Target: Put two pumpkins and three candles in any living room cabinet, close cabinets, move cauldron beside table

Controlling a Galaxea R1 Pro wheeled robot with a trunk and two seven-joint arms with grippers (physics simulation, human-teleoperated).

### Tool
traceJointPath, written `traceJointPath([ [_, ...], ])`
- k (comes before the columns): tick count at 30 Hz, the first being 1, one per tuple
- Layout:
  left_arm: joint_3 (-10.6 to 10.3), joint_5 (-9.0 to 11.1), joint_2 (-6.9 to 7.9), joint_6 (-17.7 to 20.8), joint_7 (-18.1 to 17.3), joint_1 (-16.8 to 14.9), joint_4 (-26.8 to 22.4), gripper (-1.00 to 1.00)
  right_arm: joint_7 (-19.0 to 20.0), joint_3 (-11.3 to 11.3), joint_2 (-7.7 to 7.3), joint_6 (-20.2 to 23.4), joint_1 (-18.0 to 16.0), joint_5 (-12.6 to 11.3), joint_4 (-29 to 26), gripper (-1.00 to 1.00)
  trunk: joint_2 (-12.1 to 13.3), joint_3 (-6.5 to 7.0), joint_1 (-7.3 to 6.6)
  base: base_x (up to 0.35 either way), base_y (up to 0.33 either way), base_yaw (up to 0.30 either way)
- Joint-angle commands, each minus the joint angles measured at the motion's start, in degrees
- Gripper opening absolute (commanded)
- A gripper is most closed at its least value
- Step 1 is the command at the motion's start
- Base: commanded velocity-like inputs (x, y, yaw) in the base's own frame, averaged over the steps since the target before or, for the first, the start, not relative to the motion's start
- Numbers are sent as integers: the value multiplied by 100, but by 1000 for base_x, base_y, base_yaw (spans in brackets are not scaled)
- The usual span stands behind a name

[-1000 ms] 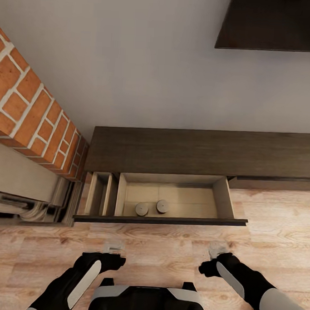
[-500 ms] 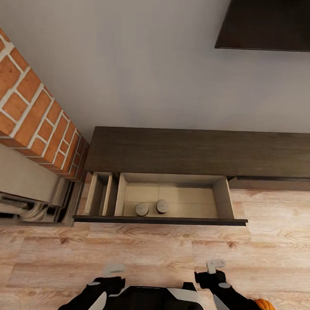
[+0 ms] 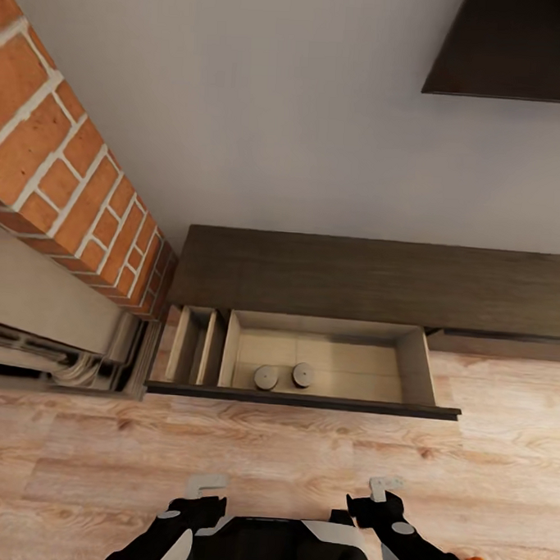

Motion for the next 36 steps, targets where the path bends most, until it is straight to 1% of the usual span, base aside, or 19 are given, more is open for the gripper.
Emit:
traceJointPath([
  [1, 1, 2, 0, -4, -1, 1, 1, 100, -1, 1, 15, -7, 0, 4, 31, 100, 0, 1, 0, 0, 0, 282],
  [2, 1, 5, 2, -9, -3, 4, 2, 100, -1, 2, 31, -20, 0, 16, 105, 100, 0, 4, 0, 0, 0, 284],
  [7, 4, 26, 30, -2, 3, 2, 46, 100, -2, 3, 44, -31, 1, 42, 135, 100, 0, 22, 0, 0, 0, 284],
  [9, 6, 23, 33, -2, 2, 2, 260, 100, -2, 5, 46, -32, 1, 44, 136, 100, 0, 30, 0, 0, 0, 284],
  [10, 11, 14, 31, -6, 3, 0, 493, 100, -2, 4, 47, -33, 1, 45, 137, 100, 0, 34, 0, 0, 0, 284],
  [12, 24, 12, 42, -14, 2, 1, 714, 100, -2, 3, 48, -33, 1, 37, 141, 100, 0, 41, 0, 0, 0, 284],
  [13, 41, 26, 71, -112, -4, 0, 990, 100, -2, 3, 48, -33, 4, 14, 156, 100, 0, 45, 0, 0, 0, 284],
  [15, 45, 38, 83, -250, -8, 2, 1108, 100, 4, 3, 48, -33, 7, 8, 189, 100, 0, 53, 0, 0, 0, 284],
  [17, 48, 52, 67, -622, -21, -1, 1325, 100, 17, 3, 62, -33, 9, -2, 272, 100, 0, 61, 0, 0, 0, 284],
  [19, 48, 56, 34, -929, -32, -2, 1543, 100, 21, 3, 124, -33, 9, -4, 365, 100, 0, 69, 0, 0, 0, 284],
  [21, 52, 57, 13, -1113, -36, 1, 1717, 100, 23, 3, 221, -33, 9, 3, 498, 100, 0, 78, 0, 0, 0, 284],
  [23, 53, 58, 5, -1189, -38, -1, 1800, 100, 24, 3, 321, -33, 9, 16, 637, 100, 0, 86, 0, 0, 0, 284],
  [26, 54, 58, -1, -1231, -43, 0, 1842, 100, 24, 3, 392, -39, 9, 25, 753, 100, 0, 98, 0, 0, 0, 284],
  [36, 54, 67, 5, -1250, -42, 3, 1865, 100, 30, 3, 417, -42, 9, 21, 801, 100, 0, 138, 0, 0, 0, 283],
])
